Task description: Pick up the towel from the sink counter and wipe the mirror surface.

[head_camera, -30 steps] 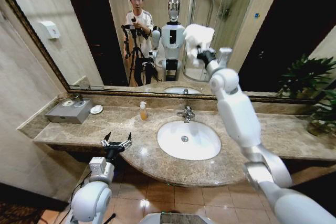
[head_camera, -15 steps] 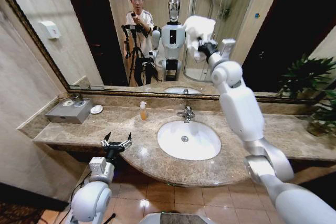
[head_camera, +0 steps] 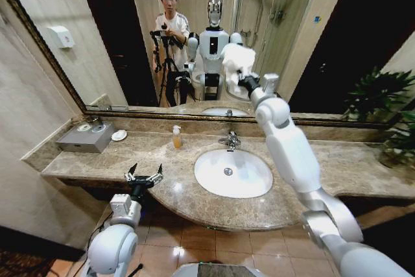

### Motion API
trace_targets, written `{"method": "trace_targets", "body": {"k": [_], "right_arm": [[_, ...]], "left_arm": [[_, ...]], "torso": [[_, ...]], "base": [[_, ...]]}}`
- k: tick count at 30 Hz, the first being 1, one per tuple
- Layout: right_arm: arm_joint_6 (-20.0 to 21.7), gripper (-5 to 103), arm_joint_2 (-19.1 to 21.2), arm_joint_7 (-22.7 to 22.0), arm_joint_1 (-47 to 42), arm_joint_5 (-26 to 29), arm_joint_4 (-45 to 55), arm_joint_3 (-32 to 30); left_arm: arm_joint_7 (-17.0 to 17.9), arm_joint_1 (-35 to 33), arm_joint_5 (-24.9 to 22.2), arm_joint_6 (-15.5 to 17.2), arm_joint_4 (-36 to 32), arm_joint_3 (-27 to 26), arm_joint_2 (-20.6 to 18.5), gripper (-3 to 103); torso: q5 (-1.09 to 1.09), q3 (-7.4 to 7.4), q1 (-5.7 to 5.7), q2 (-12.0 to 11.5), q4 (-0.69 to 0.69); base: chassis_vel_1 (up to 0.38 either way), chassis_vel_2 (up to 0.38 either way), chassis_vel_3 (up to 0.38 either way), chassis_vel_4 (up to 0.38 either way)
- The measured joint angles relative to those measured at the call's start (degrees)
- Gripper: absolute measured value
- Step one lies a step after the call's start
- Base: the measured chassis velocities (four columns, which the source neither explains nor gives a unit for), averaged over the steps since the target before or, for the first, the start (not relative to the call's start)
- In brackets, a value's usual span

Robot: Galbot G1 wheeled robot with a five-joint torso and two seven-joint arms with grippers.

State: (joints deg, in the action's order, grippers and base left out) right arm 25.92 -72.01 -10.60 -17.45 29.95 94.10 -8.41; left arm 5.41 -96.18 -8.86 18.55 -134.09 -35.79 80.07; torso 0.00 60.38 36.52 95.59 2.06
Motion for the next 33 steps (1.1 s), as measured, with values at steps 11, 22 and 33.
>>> {"method": "trace_targets", "body": {"k": [11, 22, 33], "right_arm": [[0.9, 10, 0.6, -2.5, 8.0, 3.1, -1.1, 0.1], [-0.5, 10, 0.1, -1.2, -3.1, 0.4, 1.2, 0.0], [-0.4, 10, 0.5, -2.0, 3.9, 1.9, 0.0, 0.2]], "left_arm": [[0.0, 0.0, 0.0, 0.0, 0.0, 0.0, 0.0, 100], [0.0, 0.0, 0.0, 0.0, 0.0, 0.0, 0.0, 100], [0.0, 0.0, 0.0, 0.0, 0.0, 0.0, 0.0, 100]], "torso": [[-0.02, -0.01, 0.0, 0.0, 0.0], [0.0, 0.0, 0.0, 0.0, -0.02], [-0.01, 0.0, 0.0, 0.0, 0.0]], "base": [[0.0, 0.0, 0.0, 0.0], [0.0, 0.0, 0.0, 0.0], [0.0, 0.0, 0.0, 0.0]]}}
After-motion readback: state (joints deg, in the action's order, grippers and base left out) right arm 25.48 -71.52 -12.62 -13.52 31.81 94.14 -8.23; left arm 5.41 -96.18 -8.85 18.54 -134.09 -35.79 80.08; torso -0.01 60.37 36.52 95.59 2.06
